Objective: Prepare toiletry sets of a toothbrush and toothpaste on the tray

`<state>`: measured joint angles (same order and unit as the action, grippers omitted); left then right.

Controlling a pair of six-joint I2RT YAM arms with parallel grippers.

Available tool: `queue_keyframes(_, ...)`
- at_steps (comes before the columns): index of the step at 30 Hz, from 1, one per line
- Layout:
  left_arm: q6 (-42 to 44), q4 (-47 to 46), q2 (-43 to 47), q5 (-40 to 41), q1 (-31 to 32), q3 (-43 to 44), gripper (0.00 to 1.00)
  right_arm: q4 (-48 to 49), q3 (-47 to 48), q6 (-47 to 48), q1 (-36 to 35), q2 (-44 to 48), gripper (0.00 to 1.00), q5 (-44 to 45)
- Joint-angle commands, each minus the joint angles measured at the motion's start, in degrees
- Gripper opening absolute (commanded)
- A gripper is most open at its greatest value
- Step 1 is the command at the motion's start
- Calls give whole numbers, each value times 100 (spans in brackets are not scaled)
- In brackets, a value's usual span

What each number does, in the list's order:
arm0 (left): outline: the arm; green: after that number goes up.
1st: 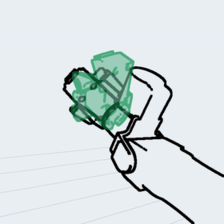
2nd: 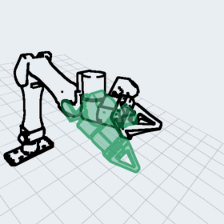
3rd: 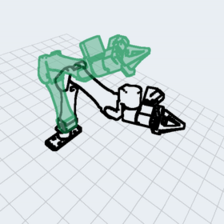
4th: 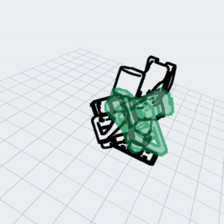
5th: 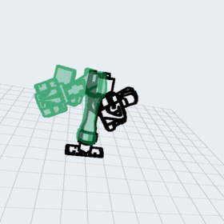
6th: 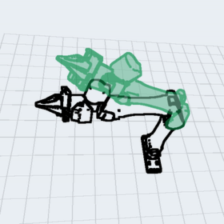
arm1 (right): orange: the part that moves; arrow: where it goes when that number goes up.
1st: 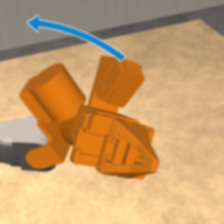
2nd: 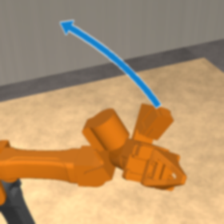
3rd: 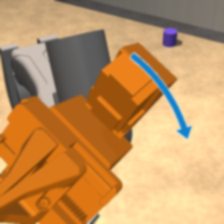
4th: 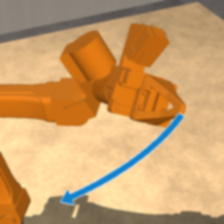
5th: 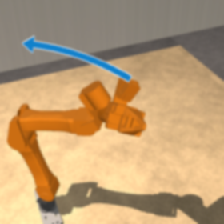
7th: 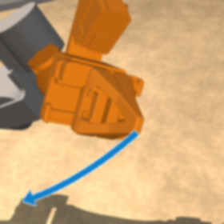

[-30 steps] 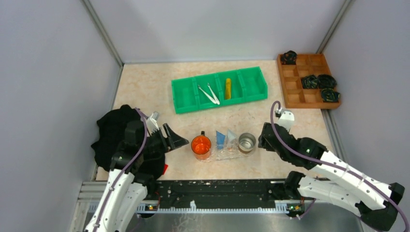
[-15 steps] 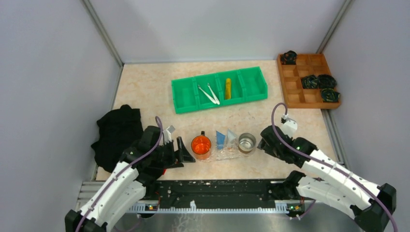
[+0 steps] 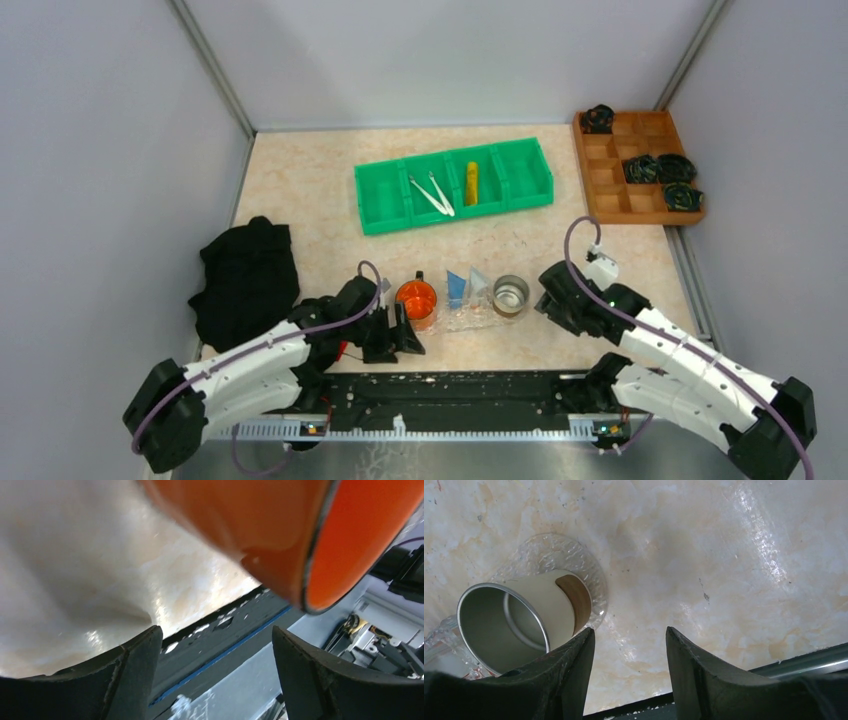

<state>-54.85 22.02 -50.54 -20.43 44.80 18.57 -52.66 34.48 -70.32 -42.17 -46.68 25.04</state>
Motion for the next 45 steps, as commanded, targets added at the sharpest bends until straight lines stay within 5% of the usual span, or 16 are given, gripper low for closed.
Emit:
queue_keyframes(1,-623,-1076,-196,700,311,-106,83,114,-66,-186,107,280,54,23)
queue_keyframes(7,-836,-1846,-623,993,601,-315,63,169,-166,-219,175,629,53,17)
queue_keyframes(14,-1037,-2123,-1154,1232,1009,-346,56,305,-275,-201,228,652,53,-24)
queue_keyframes(20,-1212,-2124,-1495,1560,1301,-228,35,432,-354,-171,244,649,52,-113)
queue_keyframes(28,-1615,-1816,-1494,1964,1701,-188,37,431,-352,-45,303,722,52,-165)
queue_keyframes(40,-1988,608,772,3256,1761,-144,40,384,-430,-31,342,262,51,-129)
queue_keyframes(45,-2426,918,1175,3593,1740,-379,47,464,-460,-245,376,-209,50,-188)
